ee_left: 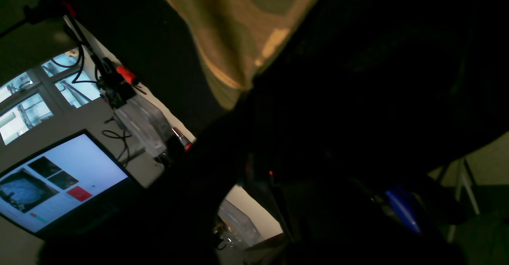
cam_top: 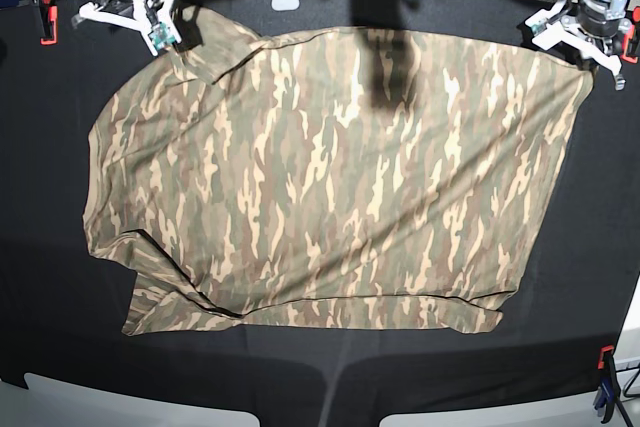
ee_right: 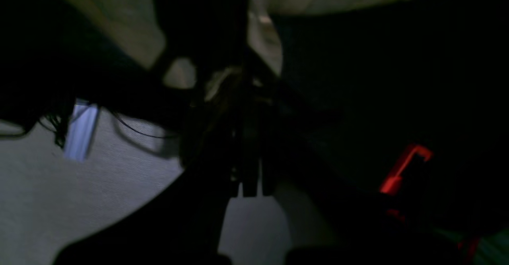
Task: Layout the t-shirt on the table in an organized manner, then fold the t-shirt properly
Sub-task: 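Pull the shirt's shoulders apart with both grippers, smoothing it flat, then lift the shirt's shoulder edges with both grippers and fold them inward, then lower the folded edges onto the shirt and open both grippers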
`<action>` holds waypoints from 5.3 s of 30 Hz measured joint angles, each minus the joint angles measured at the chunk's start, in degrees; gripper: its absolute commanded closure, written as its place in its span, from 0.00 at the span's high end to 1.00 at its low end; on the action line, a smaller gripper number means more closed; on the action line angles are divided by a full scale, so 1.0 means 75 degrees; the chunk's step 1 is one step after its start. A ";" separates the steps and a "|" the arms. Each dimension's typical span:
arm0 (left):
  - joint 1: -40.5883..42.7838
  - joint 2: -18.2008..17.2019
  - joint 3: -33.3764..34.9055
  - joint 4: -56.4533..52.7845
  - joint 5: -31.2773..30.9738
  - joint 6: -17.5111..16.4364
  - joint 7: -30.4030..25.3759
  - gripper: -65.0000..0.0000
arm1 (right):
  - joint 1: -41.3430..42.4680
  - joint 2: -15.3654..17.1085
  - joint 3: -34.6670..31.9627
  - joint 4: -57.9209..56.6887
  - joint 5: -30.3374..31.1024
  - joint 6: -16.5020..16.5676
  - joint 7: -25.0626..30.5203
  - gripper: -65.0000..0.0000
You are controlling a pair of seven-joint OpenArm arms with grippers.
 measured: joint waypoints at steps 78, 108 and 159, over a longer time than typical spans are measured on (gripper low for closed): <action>0.0166 0.0017 0.0003 0.0221 0.0367 -0.0012 0.0667 0.00 | -0.2675 0.2040 -0.0009 0.1105 -0.0405 0.0370 -0.0315 0.00; -0.2719 0.0154 -0.0020 0.1612 -0.2442 0.0006 -0.0379 0.00 | 0.2544 0.2057 -0.0006 0.1035 0.1186 0.0085 0.0551 0.00; -0.4226 0.1716 -0.0009 -0.1958 -0.2984 -0.0017 -0.2649 0.00 | 0.5659 0.2250 -0.0047 -0.2742 0.2873 0.0924 0.1387 0.00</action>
